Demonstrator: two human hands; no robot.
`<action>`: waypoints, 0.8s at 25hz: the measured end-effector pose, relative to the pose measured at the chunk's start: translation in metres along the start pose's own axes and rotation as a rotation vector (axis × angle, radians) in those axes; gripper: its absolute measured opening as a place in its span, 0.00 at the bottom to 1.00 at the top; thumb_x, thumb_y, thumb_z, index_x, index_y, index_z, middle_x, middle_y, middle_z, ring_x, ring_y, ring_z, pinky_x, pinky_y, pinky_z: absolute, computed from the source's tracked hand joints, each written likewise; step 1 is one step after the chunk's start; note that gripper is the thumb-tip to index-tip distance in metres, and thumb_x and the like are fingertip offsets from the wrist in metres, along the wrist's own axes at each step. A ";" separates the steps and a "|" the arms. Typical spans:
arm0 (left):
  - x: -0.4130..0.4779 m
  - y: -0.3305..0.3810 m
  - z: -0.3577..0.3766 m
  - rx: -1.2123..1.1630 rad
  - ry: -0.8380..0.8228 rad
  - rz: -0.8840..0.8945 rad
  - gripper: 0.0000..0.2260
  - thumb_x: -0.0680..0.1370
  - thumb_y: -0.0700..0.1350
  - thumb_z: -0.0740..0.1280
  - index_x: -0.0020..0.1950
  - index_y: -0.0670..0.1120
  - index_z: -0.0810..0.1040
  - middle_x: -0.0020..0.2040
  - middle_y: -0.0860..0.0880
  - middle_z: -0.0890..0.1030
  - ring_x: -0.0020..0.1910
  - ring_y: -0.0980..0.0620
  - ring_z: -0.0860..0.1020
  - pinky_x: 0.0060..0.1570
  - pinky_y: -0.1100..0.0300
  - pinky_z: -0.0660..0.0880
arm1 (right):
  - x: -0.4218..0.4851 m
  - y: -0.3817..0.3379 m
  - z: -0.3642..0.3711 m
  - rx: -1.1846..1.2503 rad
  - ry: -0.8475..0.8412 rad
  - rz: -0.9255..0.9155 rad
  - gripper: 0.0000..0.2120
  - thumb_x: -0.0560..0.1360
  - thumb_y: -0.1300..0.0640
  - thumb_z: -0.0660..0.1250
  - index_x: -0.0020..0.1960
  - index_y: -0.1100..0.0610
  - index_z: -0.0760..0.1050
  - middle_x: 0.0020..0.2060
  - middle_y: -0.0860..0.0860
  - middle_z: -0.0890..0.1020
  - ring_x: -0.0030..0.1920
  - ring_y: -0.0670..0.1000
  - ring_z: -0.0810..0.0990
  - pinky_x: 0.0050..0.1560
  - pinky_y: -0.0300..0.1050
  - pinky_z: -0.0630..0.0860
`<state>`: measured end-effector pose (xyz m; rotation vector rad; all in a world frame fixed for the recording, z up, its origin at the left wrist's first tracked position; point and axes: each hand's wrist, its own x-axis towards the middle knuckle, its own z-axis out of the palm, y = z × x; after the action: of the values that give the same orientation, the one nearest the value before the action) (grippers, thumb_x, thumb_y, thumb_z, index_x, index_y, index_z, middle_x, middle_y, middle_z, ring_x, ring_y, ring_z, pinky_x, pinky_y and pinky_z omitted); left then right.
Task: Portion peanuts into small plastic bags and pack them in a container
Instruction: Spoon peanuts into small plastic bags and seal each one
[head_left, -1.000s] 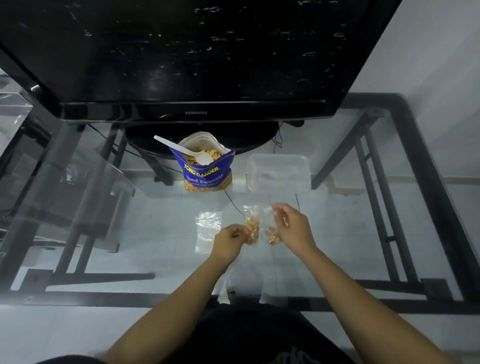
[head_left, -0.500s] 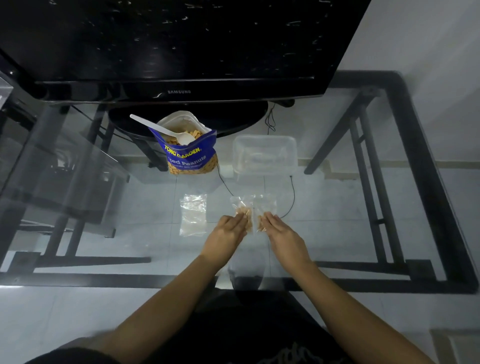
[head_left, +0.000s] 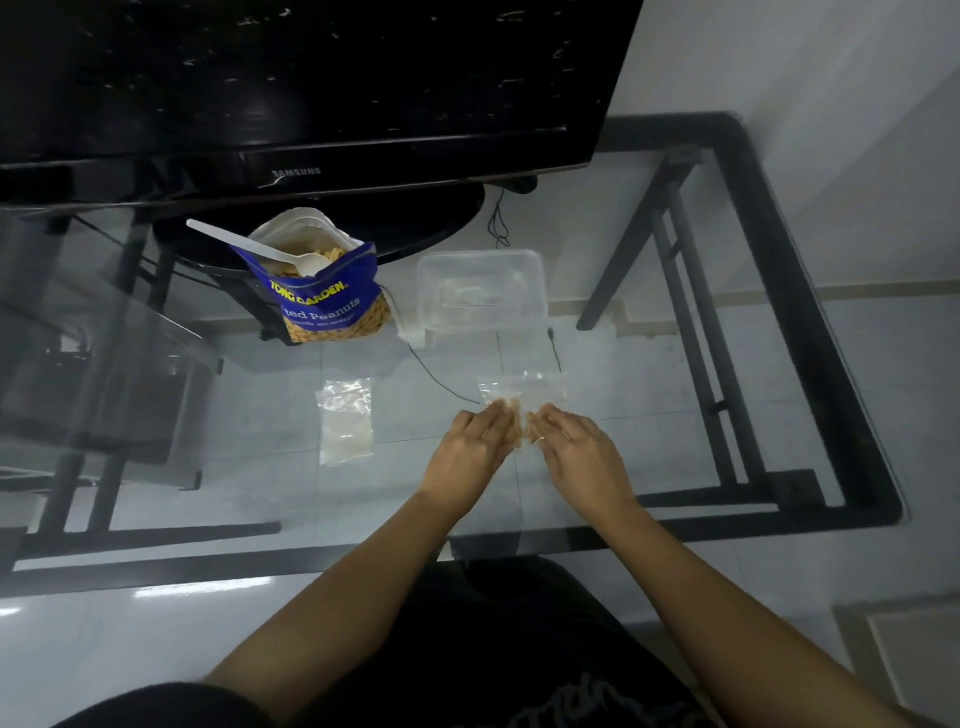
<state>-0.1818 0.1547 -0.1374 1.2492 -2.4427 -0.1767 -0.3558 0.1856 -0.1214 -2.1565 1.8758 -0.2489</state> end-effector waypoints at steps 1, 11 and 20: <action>-0.001 -0.003 -0.003 0.003 0.008 -0.020 0.15 0.73 0.45 0.70 0.56 0.39 0.80 0.55 0.42 0.82 0.41 0.46 0.80 0.45 0.59 0.79 | 0.001 -0.005 -0.003 0.012 0.015 -0.004 0.15 0.69 0.63 0.70 0.56 0.58 0.80 0.55 0.56 0.82 0.49 0.58 0.82 0.46 0.50 0.81; -0.056 -0.122 -0.065 0.059 -0.152 -0.409 0.18 0.75 0.45 0.62 0.58 0.34 0.78 0.57 0.35 0.80 0.50 0.36 0.80 0.50 0.48 0.79 | 0.069 -0.125 0.022 0.220 -0.118 -0.178 0.18 0.77 0.62 0.62 0.66 0.60 0.72 0.64 0.57 0.76 0.64 0.58 0.74 0.61 0.51 0.74; -0.077 -0.162 -0.065 0.194 -0.219 -0.179 0.18 0.75 0.49 0.64 0.58 0.38 0.79 0.57 0.41 0.81 0.56 0.42 0.80 0.53 0.52 0.78 | 0.116 -0.171 0.047 0.151 -0.301 -0.113 0.23 0.80 0.56 0.58 0.73 0.58 0.60 0.73 0.54 0.64 0.72 0.53 0.63 0.68 0.46 0.65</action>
<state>0.0059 0.1239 -0.1459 1.6117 -2.5795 -0.1342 -0.1635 0.0969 -0.1180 -2.0684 1.5234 -0.0782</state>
